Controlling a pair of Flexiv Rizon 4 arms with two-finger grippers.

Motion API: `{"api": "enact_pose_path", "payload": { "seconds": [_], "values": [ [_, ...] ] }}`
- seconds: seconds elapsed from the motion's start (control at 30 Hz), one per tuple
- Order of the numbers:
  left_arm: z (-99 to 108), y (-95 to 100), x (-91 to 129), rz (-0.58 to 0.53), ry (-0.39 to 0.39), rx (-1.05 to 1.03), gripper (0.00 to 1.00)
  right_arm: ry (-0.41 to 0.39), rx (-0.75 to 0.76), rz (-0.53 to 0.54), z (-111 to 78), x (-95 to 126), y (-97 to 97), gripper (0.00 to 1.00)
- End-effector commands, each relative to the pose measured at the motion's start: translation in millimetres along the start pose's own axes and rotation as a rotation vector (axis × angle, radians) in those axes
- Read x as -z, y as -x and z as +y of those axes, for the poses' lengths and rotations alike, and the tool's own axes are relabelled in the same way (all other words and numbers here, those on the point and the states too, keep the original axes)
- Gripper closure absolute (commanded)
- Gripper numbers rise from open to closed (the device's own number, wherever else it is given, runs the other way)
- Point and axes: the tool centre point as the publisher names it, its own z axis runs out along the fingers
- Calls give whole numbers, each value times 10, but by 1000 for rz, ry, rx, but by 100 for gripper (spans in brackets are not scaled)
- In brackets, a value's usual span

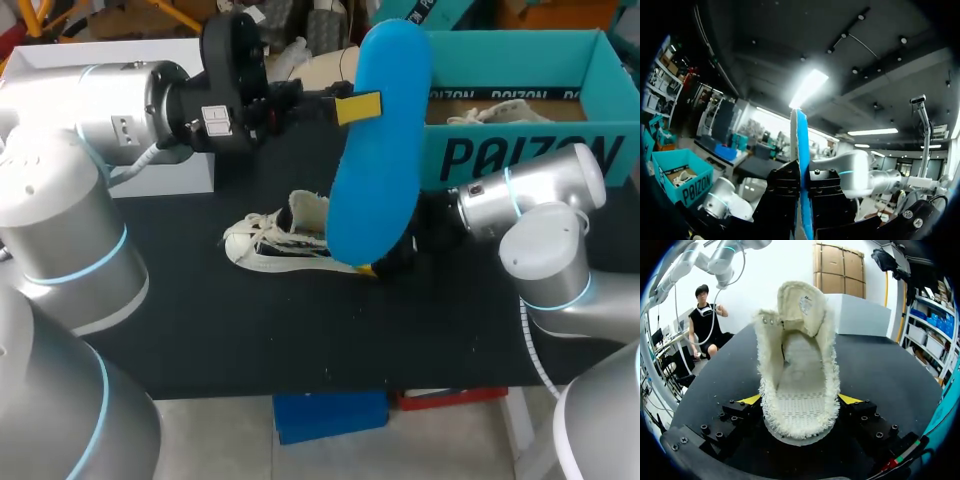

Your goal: Take the shoe out of the shoebox, open the shoe tongue, remove and reinsert the insole, then place the shoe into the shoebox

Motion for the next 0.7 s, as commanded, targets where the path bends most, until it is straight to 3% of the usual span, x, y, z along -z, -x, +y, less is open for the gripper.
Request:
{"api": "enact_pose_path", "payload": {
  "seconds": [0.03,0.1,0.13,0.17,0.2,0.23,0.27,0.7],
  "values": [
    [44,-31,-9,-8,-8,-1,100,-2,-2,-1,-27,-50,1,100],
    [44,-31,-9,-8,-8,-1,100,-2,-2,-1,-27,-50,1,100],
    [44,-31,-9,-8,-8,-1,100,-2,-2,-1,-27,-50,1,90],
    [44,-31,-9,-8,-8,-1,100,-23,3,11,-12,-35,3,63],
    [44,-31,-9,-8,-8,-1,100,-42,4,17,-3,-26,5,54],
    [44,-31,-9,-8,-8,-1,100,-90,4,30,15,4,15,14],
    [44,-31,-9,-8,-8,-1,100,-126,3,39,31,31,24,0],
    [44,-31,-9,-8,-8,-1,100,-530,-1,131,278,236,103,0]
  ]
}}
